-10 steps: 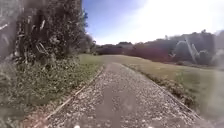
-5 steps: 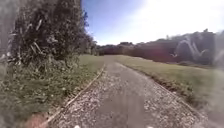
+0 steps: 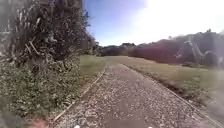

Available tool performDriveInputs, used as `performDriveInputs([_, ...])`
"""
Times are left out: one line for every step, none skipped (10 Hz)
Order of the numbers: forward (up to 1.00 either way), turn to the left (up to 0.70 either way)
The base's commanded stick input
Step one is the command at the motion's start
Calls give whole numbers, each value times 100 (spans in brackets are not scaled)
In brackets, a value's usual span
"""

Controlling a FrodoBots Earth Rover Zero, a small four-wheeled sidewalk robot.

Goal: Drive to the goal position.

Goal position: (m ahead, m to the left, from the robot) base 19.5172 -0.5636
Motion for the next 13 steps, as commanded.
performDriveInputs([70, 0])
performDriveInputs([70, 0])
performDriveInputs([70, 0])
performDriveInputs([70, 0])
performDriveInputs([70, 0])
performDriveInputs([70, 0])
performDriveInputs([70, 0])
performDriveInputs([70, -1])
performDriveInputs([70, -5])
performDriveInputs([70, -18])
performDriveInputs([70, -35])
performDriveInputs([70, -35])
performDriveInputs([70, -35])
